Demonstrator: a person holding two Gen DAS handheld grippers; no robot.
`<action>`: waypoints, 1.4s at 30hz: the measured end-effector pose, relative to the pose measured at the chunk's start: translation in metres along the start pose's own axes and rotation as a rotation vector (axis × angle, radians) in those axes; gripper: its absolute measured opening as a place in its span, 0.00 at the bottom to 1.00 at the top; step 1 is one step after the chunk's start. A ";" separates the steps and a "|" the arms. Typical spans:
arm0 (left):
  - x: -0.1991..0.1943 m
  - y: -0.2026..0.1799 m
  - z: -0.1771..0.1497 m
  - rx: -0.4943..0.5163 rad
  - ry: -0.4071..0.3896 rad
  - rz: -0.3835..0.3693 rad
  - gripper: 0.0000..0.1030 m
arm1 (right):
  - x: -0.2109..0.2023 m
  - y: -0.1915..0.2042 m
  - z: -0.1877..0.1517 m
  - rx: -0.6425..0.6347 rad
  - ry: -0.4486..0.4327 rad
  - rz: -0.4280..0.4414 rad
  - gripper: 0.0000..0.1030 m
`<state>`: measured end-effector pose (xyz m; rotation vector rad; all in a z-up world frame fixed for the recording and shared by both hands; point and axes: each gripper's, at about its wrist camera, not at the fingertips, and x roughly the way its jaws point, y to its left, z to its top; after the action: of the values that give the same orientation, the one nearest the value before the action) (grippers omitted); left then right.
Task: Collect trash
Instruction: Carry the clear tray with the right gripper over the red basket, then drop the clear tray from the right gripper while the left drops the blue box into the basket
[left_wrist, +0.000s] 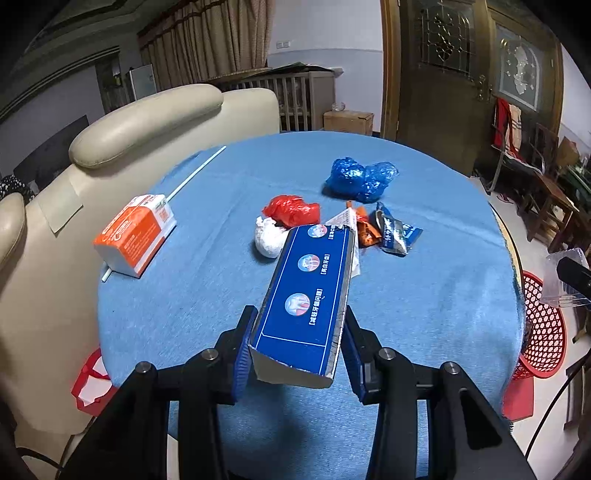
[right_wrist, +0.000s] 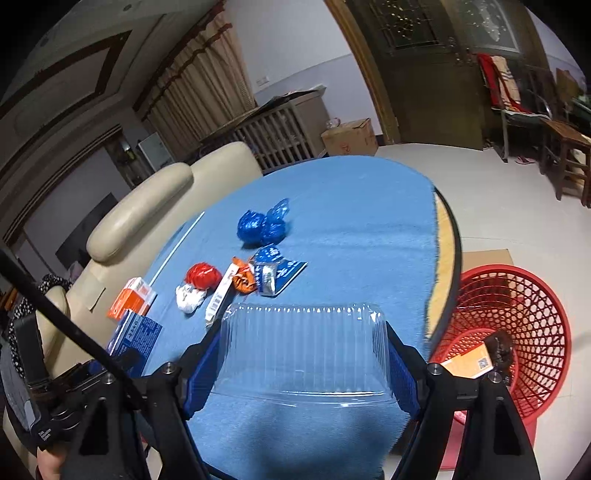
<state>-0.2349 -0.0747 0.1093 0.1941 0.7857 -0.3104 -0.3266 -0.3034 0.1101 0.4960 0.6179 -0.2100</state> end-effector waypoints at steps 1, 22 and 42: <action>0.000 -0.003 0.000 0.005 0.001 -0.002 0.44 | -0.001 -0.003 0.000 0.007 -0.003 -0.002 0.79; 0.011 -0.074 0.014 0.145 0.018 -0.064 0.44 | -0.021 -0.099 0.002 0.189 -0.050 -0.091 0.79; 0.012 -0.146 0.032 0.243 0.011 -0.180 0.44 | -0.028 -0.179 0.005 0.297 -0.049 -0.192 0.79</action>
<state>-0.2563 -0.2235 0.1152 0.3542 0.7770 -0.5760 -0.4063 -0.4591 0.0621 0.7153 0.5893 -0.4994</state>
